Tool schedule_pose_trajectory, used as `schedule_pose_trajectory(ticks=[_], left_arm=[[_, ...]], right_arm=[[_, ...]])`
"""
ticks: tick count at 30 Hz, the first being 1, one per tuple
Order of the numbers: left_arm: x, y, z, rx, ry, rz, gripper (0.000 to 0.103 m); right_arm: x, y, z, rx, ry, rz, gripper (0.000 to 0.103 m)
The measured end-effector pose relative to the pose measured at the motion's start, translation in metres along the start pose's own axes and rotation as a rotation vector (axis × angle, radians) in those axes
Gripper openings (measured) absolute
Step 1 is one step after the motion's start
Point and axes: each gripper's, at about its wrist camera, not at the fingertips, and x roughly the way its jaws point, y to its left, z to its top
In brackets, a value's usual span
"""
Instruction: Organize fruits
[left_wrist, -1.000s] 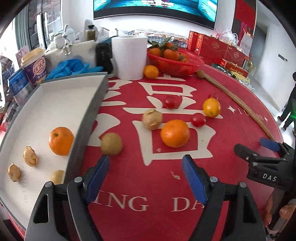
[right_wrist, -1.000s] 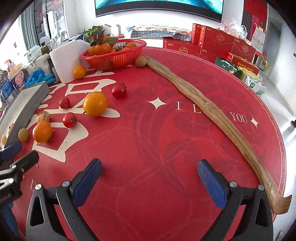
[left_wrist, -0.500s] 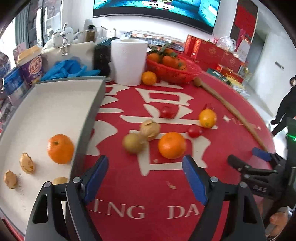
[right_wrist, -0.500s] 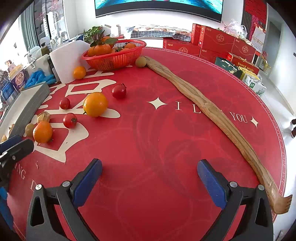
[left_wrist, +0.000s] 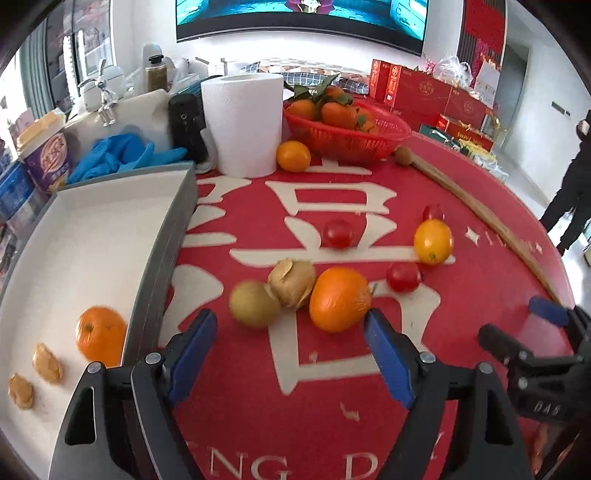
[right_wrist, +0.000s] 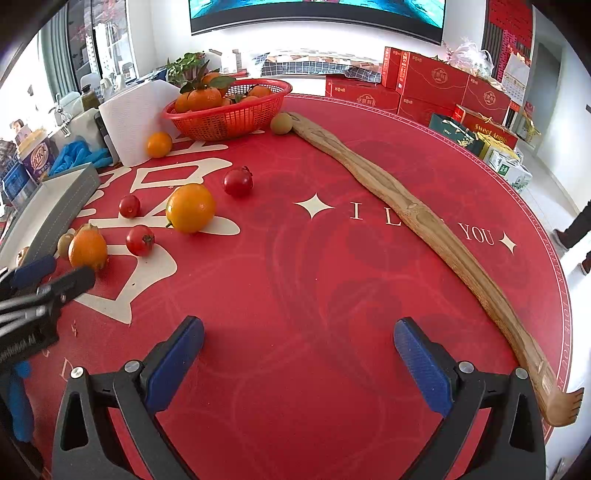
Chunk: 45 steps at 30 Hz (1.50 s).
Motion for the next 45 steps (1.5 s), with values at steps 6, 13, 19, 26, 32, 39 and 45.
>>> schedule_pose_trajectory(ticks=[6, 13, 19, 26, 32, 39, 45], left_arm=[[0.003, -0.002, 0.006, 0.026, -0.009, -0.037, 0.075], [-0.004, -0.015, -0.009, 0.072, 0.008, -0.101, 0.058], [-0.002, -0.028, -0.012, 0.117, 0.002, -0.019, 0.058], [-0.005, -0.038, -0.015, 0.127, -0.012, 0.025, 0.032], [-0.009, -0.023, -0.022, 0.064, -0.008, 0.080, 0.060], [-0.007, -0.015, -0.020, 0.026, 0.006, 0.077, 0.073], [-0.009, -0.016, -0.025, -0.003, 0.011, 0.082, 0.082]], right_arm=[[0.000, 0.000, 0.000, 0.000, 0.000, 0.000, 0.103], [0.000, 0.000, 0.000, 0.000, -0.001, 0.000, 0.103], [0.000, 0.000, 0.000, 0.000, -0.001, 0.001, 0.103], [-0.001, -0.001, -0.001, 0.000, -0.001, 0.001, 0.103], [-0.001, -0.001, -0.001, 0.000, -0.001, 0.000, 0.103], [-0.002, -0.001, -0.001, 0.000, -0.001, 0.000, 0.103], [-0.002, -0.001, -0.001, 0.000, -0.001, 0.000, 0.103]])
